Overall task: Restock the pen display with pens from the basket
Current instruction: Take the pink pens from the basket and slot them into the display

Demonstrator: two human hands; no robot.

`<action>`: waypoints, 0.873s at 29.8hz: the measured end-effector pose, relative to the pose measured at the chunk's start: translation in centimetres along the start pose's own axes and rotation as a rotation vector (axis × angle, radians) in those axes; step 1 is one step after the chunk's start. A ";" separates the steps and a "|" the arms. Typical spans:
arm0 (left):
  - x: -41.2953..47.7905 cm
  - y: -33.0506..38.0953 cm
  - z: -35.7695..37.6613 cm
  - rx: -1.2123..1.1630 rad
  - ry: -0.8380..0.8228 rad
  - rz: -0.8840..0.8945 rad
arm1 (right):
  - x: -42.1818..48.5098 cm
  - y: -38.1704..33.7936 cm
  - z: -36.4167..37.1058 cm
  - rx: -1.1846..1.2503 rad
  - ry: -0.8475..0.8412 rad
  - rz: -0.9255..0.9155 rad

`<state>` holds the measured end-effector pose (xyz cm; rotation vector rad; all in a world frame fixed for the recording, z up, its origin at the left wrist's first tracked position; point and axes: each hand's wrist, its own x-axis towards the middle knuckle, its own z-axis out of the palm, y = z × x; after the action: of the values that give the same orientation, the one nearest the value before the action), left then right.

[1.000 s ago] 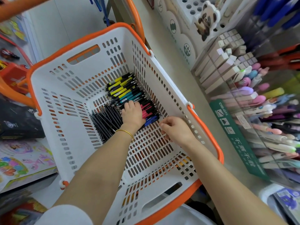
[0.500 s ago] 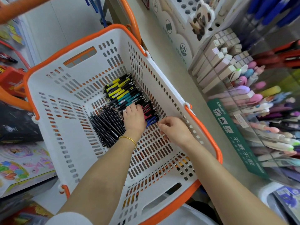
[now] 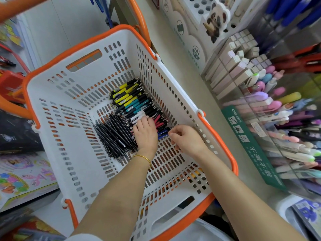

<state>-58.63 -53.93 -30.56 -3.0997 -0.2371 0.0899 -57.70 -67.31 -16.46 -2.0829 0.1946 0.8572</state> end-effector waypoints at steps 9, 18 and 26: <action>-1.4 0.0 0.7 -0.068 -0.033 0.031 | 0.0 -0.2 -0.1 -0.007 -0.012 -0.004; -1.7 -0.1 0.5 -0.047 -0.084 0.038 | -0.1 -0.2 -0.1 0.002 -0.014 -0.003; -0.3 -0.2 -0.7 -0.024 -0.110 0.018 | 0.0 -0.1 0.0 -0.009 -0.013 0.003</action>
<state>-58.93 -53.80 -29.82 -3.1243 -0.2144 0.2608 -57.67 -67.29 -16.38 -2.0852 0.1873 0.8751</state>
